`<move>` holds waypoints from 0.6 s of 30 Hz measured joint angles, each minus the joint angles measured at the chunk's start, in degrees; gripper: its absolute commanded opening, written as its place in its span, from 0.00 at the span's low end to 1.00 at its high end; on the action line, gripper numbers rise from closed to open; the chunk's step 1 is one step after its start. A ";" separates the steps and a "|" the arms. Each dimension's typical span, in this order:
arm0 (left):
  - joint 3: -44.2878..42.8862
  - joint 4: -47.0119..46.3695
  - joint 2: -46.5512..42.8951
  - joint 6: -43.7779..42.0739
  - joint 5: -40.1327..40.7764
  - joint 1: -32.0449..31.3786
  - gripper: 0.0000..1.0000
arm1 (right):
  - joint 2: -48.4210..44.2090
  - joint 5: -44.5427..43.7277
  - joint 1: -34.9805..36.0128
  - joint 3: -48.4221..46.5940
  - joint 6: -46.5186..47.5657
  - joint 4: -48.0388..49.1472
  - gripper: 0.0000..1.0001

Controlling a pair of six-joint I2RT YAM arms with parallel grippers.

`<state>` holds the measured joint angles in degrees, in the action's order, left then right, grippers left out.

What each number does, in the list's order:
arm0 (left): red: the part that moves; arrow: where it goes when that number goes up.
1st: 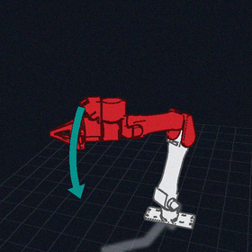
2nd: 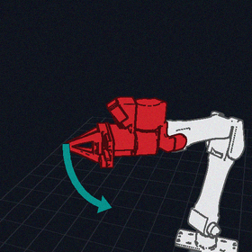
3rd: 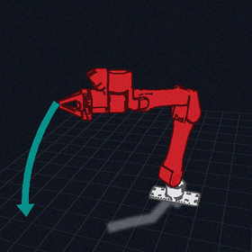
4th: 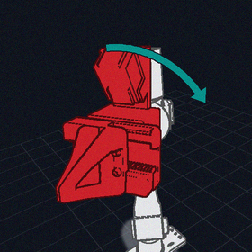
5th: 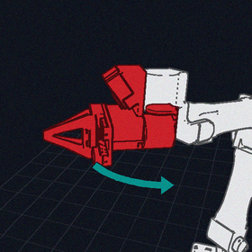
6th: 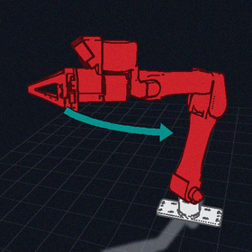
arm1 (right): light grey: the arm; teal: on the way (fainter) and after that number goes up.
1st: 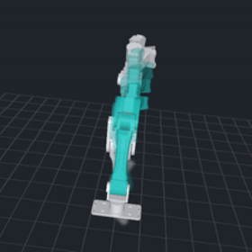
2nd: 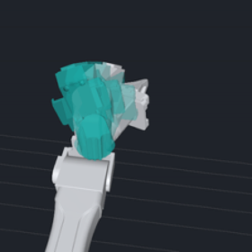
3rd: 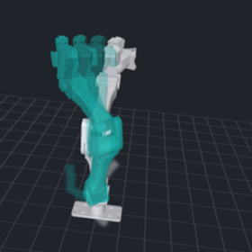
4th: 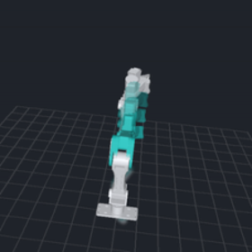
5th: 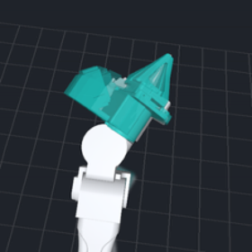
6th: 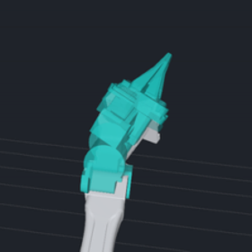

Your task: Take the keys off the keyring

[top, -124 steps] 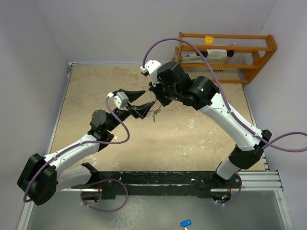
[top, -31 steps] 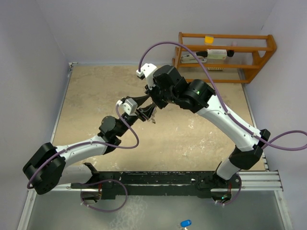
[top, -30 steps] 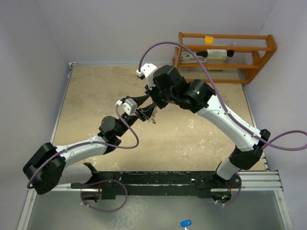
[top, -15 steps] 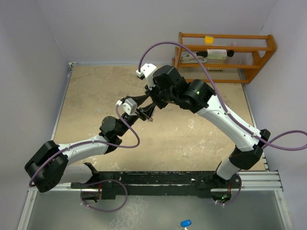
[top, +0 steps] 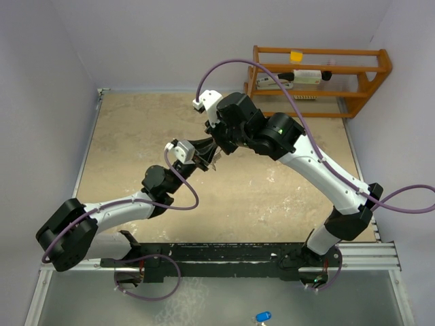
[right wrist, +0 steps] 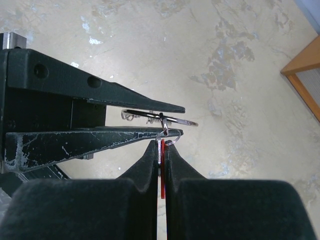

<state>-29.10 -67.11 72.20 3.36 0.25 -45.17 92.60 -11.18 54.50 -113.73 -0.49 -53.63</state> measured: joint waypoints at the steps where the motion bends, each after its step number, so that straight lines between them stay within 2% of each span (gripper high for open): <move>1: 0.00 0.09 0.00 -0.02 0.02 -0.02 0.17 | 0.00 0.00 0.00 0.00 -0.02 -0.02 0.00; 8: 0.09 2.08 -0.90 -0.63 0.07 -0.02 0.10 | 0.00 -0.24 0.00 0.31 0.00 0.55 0.00; 18: 0.61 4.70 -2.82 -2.58 -0.37 -0.33 0.10 | -0.02 -1.53 0.22 0.42 0.02 0.07 0.00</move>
<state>-28.49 -62.41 69.38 0.78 -0.12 -45.50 92.58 -12.71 54.72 -113.32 -0.47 -53.56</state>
